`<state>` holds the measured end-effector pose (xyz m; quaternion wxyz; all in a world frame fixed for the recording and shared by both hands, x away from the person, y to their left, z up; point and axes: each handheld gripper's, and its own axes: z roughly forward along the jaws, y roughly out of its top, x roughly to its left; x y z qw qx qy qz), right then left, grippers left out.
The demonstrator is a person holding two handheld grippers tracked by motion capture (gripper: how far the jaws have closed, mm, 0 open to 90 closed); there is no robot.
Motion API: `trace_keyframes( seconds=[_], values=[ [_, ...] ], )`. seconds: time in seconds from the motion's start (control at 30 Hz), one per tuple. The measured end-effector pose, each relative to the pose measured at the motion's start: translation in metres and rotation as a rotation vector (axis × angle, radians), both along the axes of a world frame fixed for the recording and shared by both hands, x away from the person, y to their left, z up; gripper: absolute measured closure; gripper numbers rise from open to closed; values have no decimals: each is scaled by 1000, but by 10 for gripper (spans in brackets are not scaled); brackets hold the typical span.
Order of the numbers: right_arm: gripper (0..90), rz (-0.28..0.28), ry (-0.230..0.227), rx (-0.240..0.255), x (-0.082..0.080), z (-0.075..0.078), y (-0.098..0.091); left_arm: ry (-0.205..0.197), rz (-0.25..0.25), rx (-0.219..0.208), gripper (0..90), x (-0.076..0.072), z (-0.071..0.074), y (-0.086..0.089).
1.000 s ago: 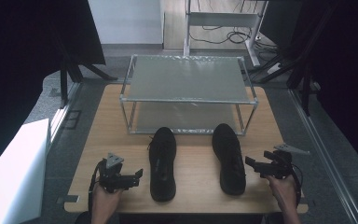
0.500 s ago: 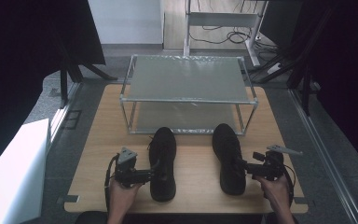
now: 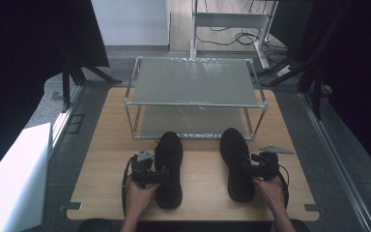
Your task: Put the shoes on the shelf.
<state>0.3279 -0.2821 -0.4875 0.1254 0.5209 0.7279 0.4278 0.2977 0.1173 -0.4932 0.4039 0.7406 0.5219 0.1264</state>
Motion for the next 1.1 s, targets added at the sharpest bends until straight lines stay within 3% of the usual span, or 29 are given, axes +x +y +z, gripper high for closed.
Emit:
trace_keyframes(
  seconds=[0.23,0.33,0.47,0.5,0.63,0.67,0.73,0.77,0.87,1.0,1.1],
  values=[
    [254,-39,-7,-70,6,-2,7,2,7,70,37,16,0,-10],
    [308,-50,-27,-103,8,-3,9,13,10,71,95,19,-1,-10],
    [418,-70,-46,-144,11,-3,11,8,48,103,231,21,-3,-9],
    [418,-70,-46,-144,11,-3,11,4,54,118,231,22,-3,-8],
    [557,-99,-59,-175,9,-3,11,2,61,171,397,24,0,-8],
    [587,-105,-65,-182,9,-3,11,-3,65,205,425,25,1,-9],
    [630,-112,-72,-183,8,-2,11,-11,70,220,460,25,2,-10],
    [692,-121,-87,-167,6,0,9,-19,75,234,554,24,3,-10],
    [709,-131,-83,-137,6,-1,6,-30,86,268,634,25,4,-10],
    [720,-150,-68,-71,6,-1,-1,-47,85,257,743,23,5,-3],
    [730,-158,-52,-21,6,-1,-5,-37,93,140,777,22,4,14]
  ],
)
